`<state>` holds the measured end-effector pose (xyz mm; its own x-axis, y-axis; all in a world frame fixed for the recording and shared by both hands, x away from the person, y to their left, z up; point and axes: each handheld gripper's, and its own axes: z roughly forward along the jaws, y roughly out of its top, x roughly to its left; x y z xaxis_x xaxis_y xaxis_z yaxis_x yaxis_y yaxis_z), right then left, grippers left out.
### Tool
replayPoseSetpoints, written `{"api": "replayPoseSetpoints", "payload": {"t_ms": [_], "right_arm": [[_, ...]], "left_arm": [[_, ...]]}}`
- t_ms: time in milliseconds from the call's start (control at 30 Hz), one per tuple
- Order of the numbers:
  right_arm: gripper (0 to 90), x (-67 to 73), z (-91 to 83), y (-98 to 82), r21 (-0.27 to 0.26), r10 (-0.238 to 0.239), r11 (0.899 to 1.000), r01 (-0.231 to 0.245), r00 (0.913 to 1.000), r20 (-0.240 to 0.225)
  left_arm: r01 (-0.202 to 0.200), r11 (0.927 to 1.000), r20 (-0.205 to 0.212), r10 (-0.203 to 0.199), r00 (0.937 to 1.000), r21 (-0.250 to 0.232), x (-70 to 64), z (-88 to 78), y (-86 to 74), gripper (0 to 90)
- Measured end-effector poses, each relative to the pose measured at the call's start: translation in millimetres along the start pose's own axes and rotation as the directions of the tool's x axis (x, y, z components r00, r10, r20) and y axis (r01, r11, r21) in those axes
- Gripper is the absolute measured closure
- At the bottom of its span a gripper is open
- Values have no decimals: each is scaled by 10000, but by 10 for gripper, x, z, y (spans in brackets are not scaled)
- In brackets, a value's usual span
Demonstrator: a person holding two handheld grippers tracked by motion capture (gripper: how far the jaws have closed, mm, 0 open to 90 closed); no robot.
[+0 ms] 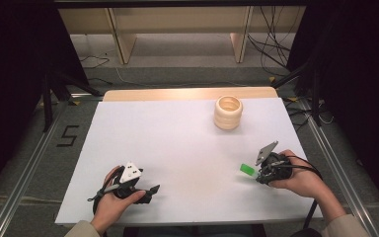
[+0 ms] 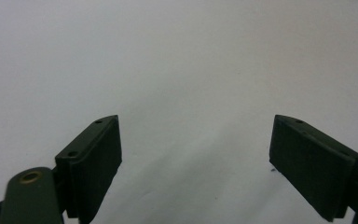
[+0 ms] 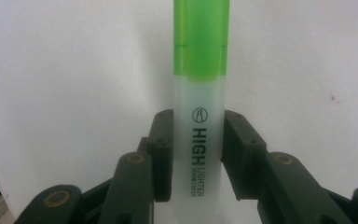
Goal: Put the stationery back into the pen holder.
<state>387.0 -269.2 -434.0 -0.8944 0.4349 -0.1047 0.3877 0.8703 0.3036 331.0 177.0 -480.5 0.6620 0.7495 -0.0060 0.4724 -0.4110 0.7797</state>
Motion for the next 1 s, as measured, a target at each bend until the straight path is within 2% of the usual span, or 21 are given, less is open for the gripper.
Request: {"api": "replayPoseSetpoints", "payload": {"t_ms": [200,367,700,900,1000], "right_arm": [[664,-14,-5,-17,-417,209,9989,-204,9997,119],[664,-23,-10,-29,-844,597,9948,-577,9980,223],[664,-42,-20,-19,-1737,1302,9773,-1212,9906,413],[664,-63,-28,-22,-2340,1808,9582,-1643,9822,507],[664,-78,-40,-26,-2659,2138,9449,-1908,9750,600]], "left_arm": [[2,10000,-5,-2,10000,-1,2,1,0,165],[7,10000,4,-7,10000,20,1,1,1,165],[-7,10000,-11,7,10000,11,5,0,0,165],[18,10000,-24,-18,10000,-4,5,-2,-1,165],[16,10000,-23,-16,10000,-1,7,-2,-1,165]]}}
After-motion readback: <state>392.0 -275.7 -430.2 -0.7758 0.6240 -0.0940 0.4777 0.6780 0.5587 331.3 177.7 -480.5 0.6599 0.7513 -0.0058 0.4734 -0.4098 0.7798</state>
